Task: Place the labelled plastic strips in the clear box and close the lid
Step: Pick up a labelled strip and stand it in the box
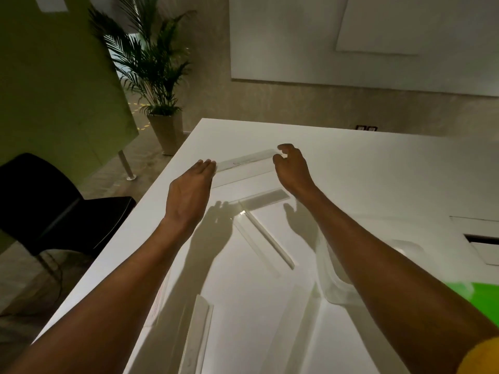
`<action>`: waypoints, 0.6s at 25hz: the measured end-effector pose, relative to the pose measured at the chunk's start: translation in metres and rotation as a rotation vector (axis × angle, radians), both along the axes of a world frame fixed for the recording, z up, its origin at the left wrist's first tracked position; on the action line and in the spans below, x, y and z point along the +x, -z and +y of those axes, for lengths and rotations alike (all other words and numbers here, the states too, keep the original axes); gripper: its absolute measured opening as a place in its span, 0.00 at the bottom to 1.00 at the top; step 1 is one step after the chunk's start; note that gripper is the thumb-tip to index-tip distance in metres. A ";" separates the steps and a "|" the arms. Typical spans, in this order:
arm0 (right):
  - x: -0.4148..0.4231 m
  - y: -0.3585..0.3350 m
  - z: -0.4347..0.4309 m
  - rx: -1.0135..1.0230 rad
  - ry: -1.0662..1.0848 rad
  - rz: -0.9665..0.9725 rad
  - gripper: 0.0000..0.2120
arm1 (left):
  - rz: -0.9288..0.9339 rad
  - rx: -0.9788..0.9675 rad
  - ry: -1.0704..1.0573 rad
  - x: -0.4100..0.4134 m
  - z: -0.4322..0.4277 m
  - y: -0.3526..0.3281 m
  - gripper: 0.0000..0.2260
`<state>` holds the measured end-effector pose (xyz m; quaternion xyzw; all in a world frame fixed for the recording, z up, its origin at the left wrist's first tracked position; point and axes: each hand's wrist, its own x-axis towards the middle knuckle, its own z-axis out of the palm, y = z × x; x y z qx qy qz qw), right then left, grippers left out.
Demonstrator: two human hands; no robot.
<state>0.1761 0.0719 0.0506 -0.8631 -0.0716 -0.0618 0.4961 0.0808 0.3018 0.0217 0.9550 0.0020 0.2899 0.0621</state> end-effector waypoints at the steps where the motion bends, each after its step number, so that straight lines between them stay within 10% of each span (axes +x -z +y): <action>1: -0.007 -0.008 -0.008 0.140 0.056 0.107 0.21 | -0.037 0.007 0.025 -0.005 -0.005 -0.004 0.20; 9: -0.094 -0.018 -0.072 0.743 0.009 0.347 0.21 | -0.192 -0.032 0.206 -0.067 -0.066 -0.018 0.17; 15: -0.152 -0.025 -0.128 0.683 0.054 0.154 0.19 | -0.162 -0.150 0.403 -0.113 -0.107 -0.029 0.18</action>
